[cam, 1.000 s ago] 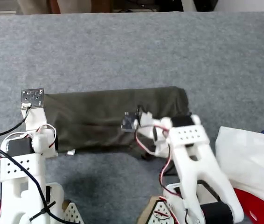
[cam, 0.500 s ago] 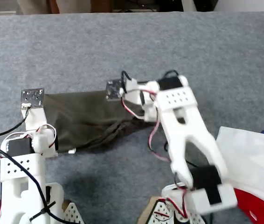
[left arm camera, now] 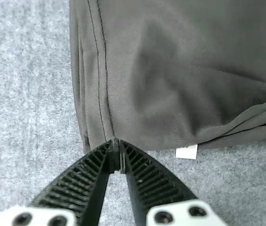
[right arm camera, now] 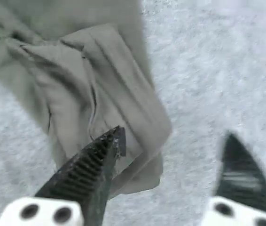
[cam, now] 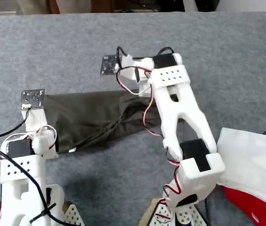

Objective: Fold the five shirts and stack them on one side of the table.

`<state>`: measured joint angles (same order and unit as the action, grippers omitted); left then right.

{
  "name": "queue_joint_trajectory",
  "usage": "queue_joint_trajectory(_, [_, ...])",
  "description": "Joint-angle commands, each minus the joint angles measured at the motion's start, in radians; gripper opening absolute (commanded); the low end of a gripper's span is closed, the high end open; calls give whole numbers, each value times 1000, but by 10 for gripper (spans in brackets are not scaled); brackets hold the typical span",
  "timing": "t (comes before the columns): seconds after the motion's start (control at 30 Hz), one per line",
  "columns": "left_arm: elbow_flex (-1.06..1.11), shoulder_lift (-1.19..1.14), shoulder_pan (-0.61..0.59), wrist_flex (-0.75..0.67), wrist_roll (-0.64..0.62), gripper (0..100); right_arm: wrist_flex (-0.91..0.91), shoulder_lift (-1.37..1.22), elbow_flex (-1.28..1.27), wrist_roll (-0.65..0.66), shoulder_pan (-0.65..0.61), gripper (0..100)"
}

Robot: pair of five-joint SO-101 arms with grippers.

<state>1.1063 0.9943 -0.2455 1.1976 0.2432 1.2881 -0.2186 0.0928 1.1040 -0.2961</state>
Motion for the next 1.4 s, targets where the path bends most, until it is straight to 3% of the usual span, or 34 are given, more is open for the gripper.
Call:
queue_joint_trajectory(0.0, [-5,15,-2,-8,-9,19,86,79,39,-20,7,308])
queue_joint_trajectory(0.2, [-5,15,-2,-8,-9,19,149,317,-191,-40,21,0])
queue_joint_trajectory(0.27, [-5,15,-2,-8,-9,19,100,398,-320,-41,36,41])
queue_joint_trajectory(0.4, [-3,15,0,-12,-8,19,-91,473,-572,-43,70,25])
queue_joint_trajectory(0.53, [-3,15,0,-14,-6,19,-242,403,-628,-68,114,26])
queue_joint_trajectory(0.67, [-3,15,0,-12,-6,19,-302,214,-527,-78,130,26])
queue_joint_trajectory(0.9, [-3,15,0,-12,-6,19,-310,-173,-110,-161,139,26])
queue_joint_trajectory(1.17, [-3,15,0,-15,-5,19,-43,-387,398,-183,139,26])
queue_joint_trajectory(1.37, [-2,15,0,-14,-5,19,166,-407,550,-178,182,23])
